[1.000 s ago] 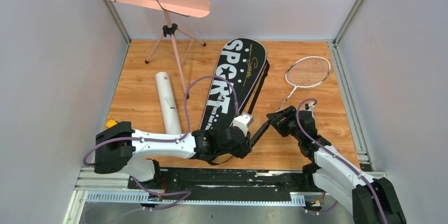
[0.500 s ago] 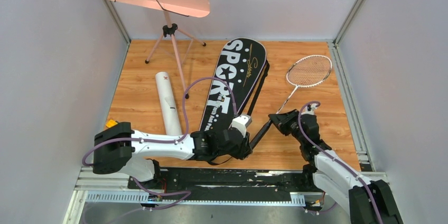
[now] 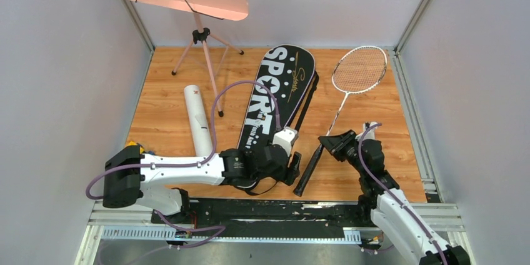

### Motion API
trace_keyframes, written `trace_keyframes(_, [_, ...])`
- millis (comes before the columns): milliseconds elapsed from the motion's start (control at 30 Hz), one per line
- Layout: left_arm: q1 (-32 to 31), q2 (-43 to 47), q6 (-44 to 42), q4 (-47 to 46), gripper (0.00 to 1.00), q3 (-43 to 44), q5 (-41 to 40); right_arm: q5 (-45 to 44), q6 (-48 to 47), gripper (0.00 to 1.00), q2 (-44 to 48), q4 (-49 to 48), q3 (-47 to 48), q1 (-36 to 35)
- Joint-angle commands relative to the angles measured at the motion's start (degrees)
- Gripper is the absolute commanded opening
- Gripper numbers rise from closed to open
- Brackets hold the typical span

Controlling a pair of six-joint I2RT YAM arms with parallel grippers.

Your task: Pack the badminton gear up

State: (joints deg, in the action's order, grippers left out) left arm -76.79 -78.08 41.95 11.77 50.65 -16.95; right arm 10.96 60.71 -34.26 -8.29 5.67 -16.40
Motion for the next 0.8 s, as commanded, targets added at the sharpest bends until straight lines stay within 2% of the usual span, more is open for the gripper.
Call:
trace_keyframes(0, [0.40,1.56,-4.03,9.43,0.75,4.04,-7.38,5.22,-2.75,0.00,3.91,2.91,0.57,0.11])
trace_keyframes(300, [5.54,-2.58,-8.24,16.31,0.77,5.68,-12.40,17.11,1.16,0.00,9.04,10.25,-0.61,-0.68])
trace_keyframes(567, [6.15,-9.44,-11.29,15.88,0.85,5.35,-14.43,18.98,3.22,0.00,18.24,18.16,-1.66,-1.47])
trace_keyframes(767, [6.52,-14.40,-11.58,15.82,0.85,6.08,-15.71,19.82,4.18,0.00,22.62,23.81,-1.10,-1.52])
